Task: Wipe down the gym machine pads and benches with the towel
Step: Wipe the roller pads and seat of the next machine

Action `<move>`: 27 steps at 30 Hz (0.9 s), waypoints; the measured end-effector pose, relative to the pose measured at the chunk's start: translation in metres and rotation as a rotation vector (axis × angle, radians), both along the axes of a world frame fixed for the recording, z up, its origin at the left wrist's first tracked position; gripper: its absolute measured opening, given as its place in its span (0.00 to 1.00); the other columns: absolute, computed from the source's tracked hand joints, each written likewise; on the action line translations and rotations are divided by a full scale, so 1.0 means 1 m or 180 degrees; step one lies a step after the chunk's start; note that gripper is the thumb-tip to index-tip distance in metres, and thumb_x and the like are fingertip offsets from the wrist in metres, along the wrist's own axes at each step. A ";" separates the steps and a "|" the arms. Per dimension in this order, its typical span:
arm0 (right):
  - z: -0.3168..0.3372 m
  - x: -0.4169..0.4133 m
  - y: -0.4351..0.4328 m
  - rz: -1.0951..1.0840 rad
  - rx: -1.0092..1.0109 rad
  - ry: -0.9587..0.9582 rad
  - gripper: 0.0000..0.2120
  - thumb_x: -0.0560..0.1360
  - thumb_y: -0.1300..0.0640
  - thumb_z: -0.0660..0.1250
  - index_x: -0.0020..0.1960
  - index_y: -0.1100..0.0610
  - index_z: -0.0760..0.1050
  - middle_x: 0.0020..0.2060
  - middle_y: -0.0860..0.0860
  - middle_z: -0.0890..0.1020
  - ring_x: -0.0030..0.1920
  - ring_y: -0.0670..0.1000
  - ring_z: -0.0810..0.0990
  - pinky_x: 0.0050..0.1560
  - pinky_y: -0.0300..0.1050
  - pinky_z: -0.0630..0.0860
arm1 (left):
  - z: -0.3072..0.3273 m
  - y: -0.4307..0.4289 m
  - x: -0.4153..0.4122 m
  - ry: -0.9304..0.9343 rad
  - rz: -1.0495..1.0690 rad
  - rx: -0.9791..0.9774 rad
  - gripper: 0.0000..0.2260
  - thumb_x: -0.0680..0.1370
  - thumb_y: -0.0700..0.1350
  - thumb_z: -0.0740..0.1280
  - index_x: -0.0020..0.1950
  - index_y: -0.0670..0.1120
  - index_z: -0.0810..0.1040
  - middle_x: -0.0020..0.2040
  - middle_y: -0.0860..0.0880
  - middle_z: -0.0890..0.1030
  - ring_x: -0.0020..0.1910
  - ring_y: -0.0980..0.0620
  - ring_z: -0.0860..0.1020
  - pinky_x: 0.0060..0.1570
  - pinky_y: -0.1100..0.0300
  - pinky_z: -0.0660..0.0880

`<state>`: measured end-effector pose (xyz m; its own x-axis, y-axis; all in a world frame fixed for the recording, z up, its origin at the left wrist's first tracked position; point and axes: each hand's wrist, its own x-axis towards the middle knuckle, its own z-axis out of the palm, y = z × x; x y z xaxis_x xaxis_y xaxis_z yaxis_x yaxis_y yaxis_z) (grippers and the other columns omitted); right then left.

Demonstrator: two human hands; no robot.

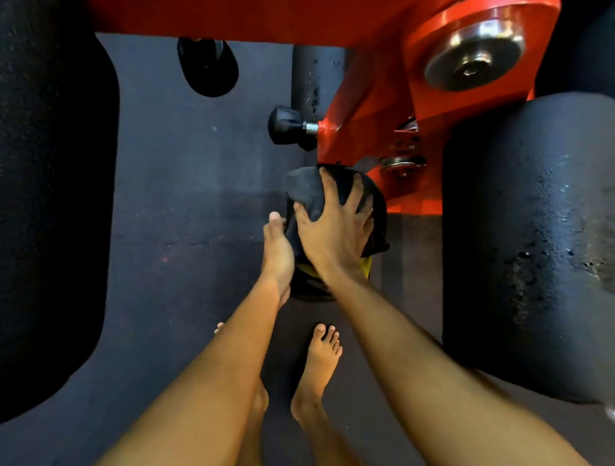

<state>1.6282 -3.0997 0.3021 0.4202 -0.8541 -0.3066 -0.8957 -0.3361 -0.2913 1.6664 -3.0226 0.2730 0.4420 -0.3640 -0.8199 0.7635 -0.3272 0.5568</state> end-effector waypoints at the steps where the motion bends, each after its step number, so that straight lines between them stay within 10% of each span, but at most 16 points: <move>1: -0.001 -0.004 0.005 0.0012 -0.0035 -0.0066 0.33 0.78 0.38 0.65 0.80 0.39 0.58 0.82 0.55 0.53 0.80 0.67 0.54 0.75 0.69 0.61 | -0.005 0.000 0.004 0.0058 -0.0062 -0.0039 0.26 0.86 0.62 0.48 0.71 0.47 0.73 0.65 0.46 0.80 0.64 0.51 0.78 0.67 0.51 0.73; 7: 0.003 -0.100 0.071 0.0192 0.0330 -0.0366 0.36 0.77 0.48 0.67 0.80 0.36 0.55 0.83 0.50 0.50 0.82 0.58 0.51 0.79 0.60 0.60 | -0.003 -0.001 0.016 0.0240 -0.0255 -0.0232 0.26 0.85 0.65 0.48 0.65 0.51 0.77 0.59 0.51 0.84 0.53 0.58 0.82 0.54 0.61 0.76; 11: 0.000 -0.090 0.067 0.0065 0.0324 -0.0320 0.35 0.80 0.51 0.67 0.81 0.35 0.54 0.83 0.52 0.50 0.83 0.60 0.50 0.78 0.64 0.60 | 0.004 0.000 0.010 0.0321 -0.0219 -0.0279 0.30 0.83 0.67 0.47 0.77 0.51 0.68 0.70 0.49 0.77 0.62 0.54 0.78 0.65 0.56 0.72; 21: -0.020 -0.015 -0.012 0.0561 -0.0553 -0.0211 0.28 0.79 0.35 0.59 0.78 0.38 0.64 0.79 0.54 0.63 0.79 0.64 0.60 0.72 0.66 0.65 | 0.007 0.000 -0.001 0.0311 -0.0121 -0.0411 0.20 0.84 0.65 0.47 0.57 0.61 0.77 0.54 0.55 0.82 0.57 0.56 0.80 0.64 0.54 0.75; 27: -0.023 -0.015 -0.034 -0.1656 0.0691 -0.1001 0.29 0.77 0.32 0.61 0.75 0.39 0.65 0.72 0.48 0.74 0.69 0.58 0.76 0.66 0.55 0.71 | 0.010 0.007 -0.005 0.0185 -0.0181 -0.0443 0.30 0.82 0.69 0.46 0.81 0.58 0.61 0.80 0.54 0.64 0.76 0.55 0.66 0.77 0.51 0.62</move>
